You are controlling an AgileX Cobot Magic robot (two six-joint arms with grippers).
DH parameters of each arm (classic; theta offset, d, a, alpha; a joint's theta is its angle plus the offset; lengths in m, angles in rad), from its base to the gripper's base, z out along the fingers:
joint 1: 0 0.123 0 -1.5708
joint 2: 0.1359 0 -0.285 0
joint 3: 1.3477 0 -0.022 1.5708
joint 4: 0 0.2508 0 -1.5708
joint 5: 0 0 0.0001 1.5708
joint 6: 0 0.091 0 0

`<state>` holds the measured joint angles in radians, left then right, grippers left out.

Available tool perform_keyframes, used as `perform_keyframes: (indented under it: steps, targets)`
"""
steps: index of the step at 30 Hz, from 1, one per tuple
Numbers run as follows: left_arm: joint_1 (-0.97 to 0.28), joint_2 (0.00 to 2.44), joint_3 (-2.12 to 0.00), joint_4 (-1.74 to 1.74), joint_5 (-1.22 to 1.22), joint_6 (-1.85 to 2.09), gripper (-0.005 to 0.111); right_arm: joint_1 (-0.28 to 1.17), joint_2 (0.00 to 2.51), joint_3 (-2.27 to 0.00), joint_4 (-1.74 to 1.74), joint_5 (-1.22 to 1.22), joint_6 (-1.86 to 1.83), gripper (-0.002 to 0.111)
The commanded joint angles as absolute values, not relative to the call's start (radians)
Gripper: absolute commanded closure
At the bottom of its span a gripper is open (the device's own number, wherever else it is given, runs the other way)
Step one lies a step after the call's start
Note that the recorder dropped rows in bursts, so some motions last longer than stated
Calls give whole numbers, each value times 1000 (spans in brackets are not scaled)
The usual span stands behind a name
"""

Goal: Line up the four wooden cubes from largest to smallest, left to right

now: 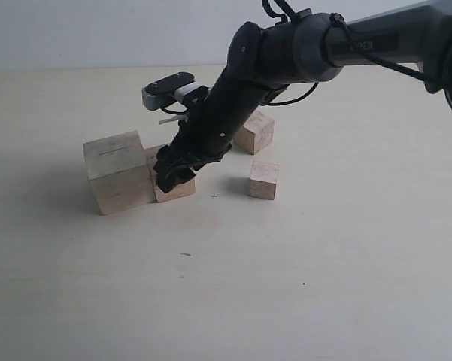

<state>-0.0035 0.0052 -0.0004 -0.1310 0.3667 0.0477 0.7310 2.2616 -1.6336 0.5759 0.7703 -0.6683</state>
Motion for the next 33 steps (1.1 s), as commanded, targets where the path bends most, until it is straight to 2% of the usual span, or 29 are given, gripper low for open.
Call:
perform_keyframes:
  steps: [1, 6, 23, 27, 33]
  targets:
    - [-11, 0, 0, -134, 359, 48, 107, 732, 2258, -1632, 595, 754, -670, 40]
    - [-11, 0, 0, -134, 359, 48, 107, 732, 2249, -1632, 614, 821, -670, 40]
    - [-11, 0, 0, -134, 359, 47, 107, 732, 2130, -1632, 561, 790, -643, 40]
    - [-11, 0, 0, -134, 359, 47, 107, 740, 2131, -1662, 619, 804, -659, 47]
    - [-11, 0, 0, -134, 359, 47, 107, 813, 2131, -1766, 655, 792, -663, 70]
